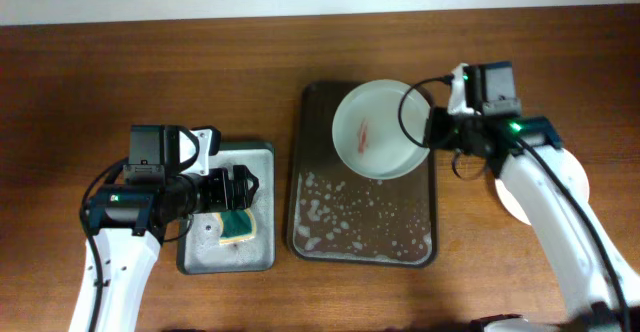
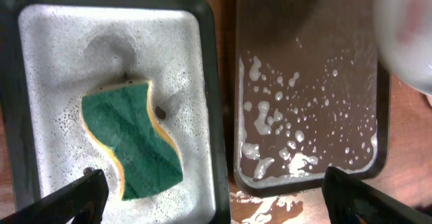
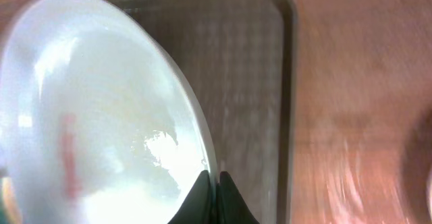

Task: Clean dirty plates on tray and stack at the side
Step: 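Drag the last white plate down to the tray center with the right gripper, then pick up the sponge with the left gripper and move it over the plate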

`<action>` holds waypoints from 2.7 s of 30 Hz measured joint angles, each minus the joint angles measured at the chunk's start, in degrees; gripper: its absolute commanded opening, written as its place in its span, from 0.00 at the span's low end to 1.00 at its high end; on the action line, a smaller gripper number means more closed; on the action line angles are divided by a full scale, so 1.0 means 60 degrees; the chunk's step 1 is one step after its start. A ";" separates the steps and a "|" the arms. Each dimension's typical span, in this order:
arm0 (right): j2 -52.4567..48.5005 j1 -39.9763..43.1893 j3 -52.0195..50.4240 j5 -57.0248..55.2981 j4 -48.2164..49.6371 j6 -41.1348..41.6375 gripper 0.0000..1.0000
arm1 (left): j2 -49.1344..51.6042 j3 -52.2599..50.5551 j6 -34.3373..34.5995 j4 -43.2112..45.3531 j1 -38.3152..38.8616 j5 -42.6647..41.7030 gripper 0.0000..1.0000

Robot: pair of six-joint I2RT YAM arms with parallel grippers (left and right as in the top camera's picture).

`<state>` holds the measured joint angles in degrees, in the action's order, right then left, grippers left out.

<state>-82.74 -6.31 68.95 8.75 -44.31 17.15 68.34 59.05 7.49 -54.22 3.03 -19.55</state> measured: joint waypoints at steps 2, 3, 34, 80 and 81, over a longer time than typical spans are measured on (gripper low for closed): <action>0.0299 -0.0022 -0.0091 0.0033 -0.0987 0.0393 0.04 | 0.0000 0.0000 0.0000 0.0018 0.0000 0.0000 1.00; 0.0266 -0.0033 -0.0266 0.0033 -0.1122 0.0525 0.04 | 0.0000 0.0000 0.0000 0.0004 0.0000 0.0000 1.00; 0.3770 -0.1253 -0.3206 0.0029 -0.0331 -0.0441 0.75 | 0.0306 -0.0138 0.0627 -0.0204 0.0244 0.0557 1.00; 0.3359 -0.1253 -0.3206 -0.0036 -0.0557 -0.0506 0.58 | 0.3752 -0.2065 0.3708 0.2732 0.1053 0.3894 0.00; 0.3173 -0.1253 -0.3206 -0.0062 -0.0488 -0.0503 0.55 | 0.3752 -0.2065 0.3665 0.2721 0.1038 0.3861 0.00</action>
<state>-63.70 -13.82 49.71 8.38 -47.24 14.13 90.85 46.65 29.47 -37.89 9.26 3.62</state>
